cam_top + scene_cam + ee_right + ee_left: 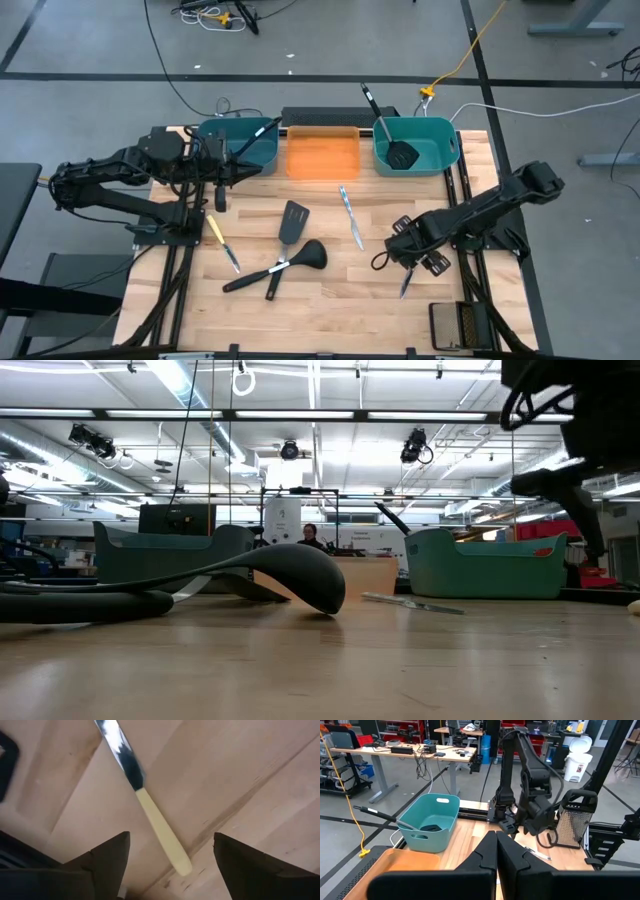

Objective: Pick & Place Kitchen Items
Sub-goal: Put the yellow knife into the orange bin

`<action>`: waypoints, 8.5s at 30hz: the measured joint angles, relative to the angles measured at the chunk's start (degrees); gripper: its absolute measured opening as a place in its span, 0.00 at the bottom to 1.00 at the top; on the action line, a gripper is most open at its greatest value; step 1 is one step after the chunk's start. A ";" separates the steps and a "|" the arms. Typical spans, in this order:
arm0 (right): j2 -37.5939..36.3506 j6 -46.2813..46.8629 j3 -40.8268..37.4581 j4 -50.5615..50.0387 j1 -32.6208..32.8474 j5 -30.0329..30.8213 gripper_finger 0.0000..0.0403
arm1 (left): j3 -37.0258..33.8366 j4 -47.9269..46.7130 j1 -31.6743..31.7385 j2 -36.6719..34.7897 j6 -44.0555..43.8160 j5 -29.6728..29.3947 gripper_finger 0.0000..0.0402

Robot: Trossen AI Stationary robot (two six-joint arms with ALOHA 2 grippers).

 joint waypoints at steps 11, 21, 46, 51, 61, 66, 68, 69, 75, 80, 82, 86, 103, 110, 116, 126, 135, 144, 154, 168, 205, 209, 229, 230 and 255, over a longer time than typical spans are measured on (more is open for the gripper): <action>6.21 -2.50 0.00 -0.06 -0.01 0.85 0.72 | 0.00 -0.01 0.00 0.01 0.20 1.54 0.00; 10.11 -1.66 0.00 -0.20 0.00 0.88 0.72 | 0.00 0.01 0.00 0.00 0.96 2.55 0.00; 18.90 2.27 -0.02 -3.02 -0.01 1.24 0.72 | 0.00 -0.01 0.00 0.01 2.19 2.61 0.00; 19.52 2.38 0.00 -3.22 0.00 1.51 0.72 | 0.00 -0.01 0.00 0.02 2.17 3.08 0.00; 19.52 2.24 0.00 -3.10 -0.02 1.67 0.64 | 0.00 -0.01 0.00 0.00 2.16 3.24 0.00; 19.58 2.24 -0.07 -3.20 -0.02 1.19 0.52 | 0.00 -0.03 0.00 0.02 2.14 3.24 0.00; 19.58 2.23 -0.07 -3.16 -0.02 1.15 0.48 | 0.00 -0.07 0.00 -0.23 2.13 3.24 0.00; 19.58 2.22 -0.07 -3.16 -0.02 1.14 0.46 | -0.02 -0.23 0.00 -0.54 2.12 3.24 0.00; 19.58 2.21 -0.09 -3.08 0.00 1.06 0.37 | -0.02 -0.36 0.00 -1.41 2.10 3.19 0.00; 19.58 2.00 -0.09 -3.01 0.00 0.60 0.31 | 0.00 -0.20 0.00 -2.70 2.10 3.05 0.00; 19.58 1.98 -0.09 -3.01 0.00 0.60 0.29 | 0.02 0.13 0.00 -2.80 2.07 3.05 0.00; 19.58 1.98 -0.09 -3.04 -0.02 0.60 0.24 | -0.04 -0.41 0.00 -3.35 1.88 3.04 0.00; 19.58 0.69 -0.09 -3.16 0.00 -0.89 0.21 | -0.02 -0.12 0.00 -3.39 1.88 3.02 0.00; 19.56 0.69 -0.09 -4.50 0.00 -0.73 0.21 | -0.02 -0.12 0.00 -3.37 2.03 3.02 0.00; 19.34 0.69 -0.08 -5.87 0.00 -0.71 0.21 | -0.02 -0.12 0.00 -3.37 2.05 3.02 0.00; 17.53 0.63 5.05 -6.00 -0.02 -0.69 0.21 | -0.02 -0.41 0.00 -3.37 2.05 3.02 0.00; 17.53 0.98 9.58 -5.47 -0.02 -0.67 0.21 | -0.02 -0.47 0.00 -3.36 2.08 3.01 0.00; 17.53 3.41 13.65 -5.33 -0.07 -0.69 0.21 | -0.02 -0.47 0.00 -3.37 2.08 3.02 0.00; 17.53 7.26 21.78 -4.60 -1.34 -0.14 0.21 | -0.02 -0.47 0.00 -3.37 2.08 3.02 0.00; 17.20 11.58 23.54 -2.40 -3.10 -0.25 0.21 | -0.02 -0.47 0.00 -3.37 2.08 4.07 0.00; -13.28 17.30 23.54 1.69 -13.96 -0.71 0.21 | -0.02 -0.43 0.00 -3.35 2.08 4.07 0.00; -15.29 17.45 23.54 1.71 -15.16 -0.85 0.21 | -0.02 -0.42 0.00 -3.34 2.08 4.07 0.00; -21.81 13.63 23.52 3.97 -24.47 -0.18 0.21 | -0.02 -0.39 0.00 -3.36 2.24 4.05 0.00; -21.81 12.84 23.52 4.24 -25.32 -0.19 0.21 | -0.02 -0.39 0.00 -3.36 2.19 4.05 0.00; -21.86 3.68 23.52 7.14 -40.69 -0.77 0.21 | -0.01 -0.39 0.00 -3.36 1.29 4.05 0.00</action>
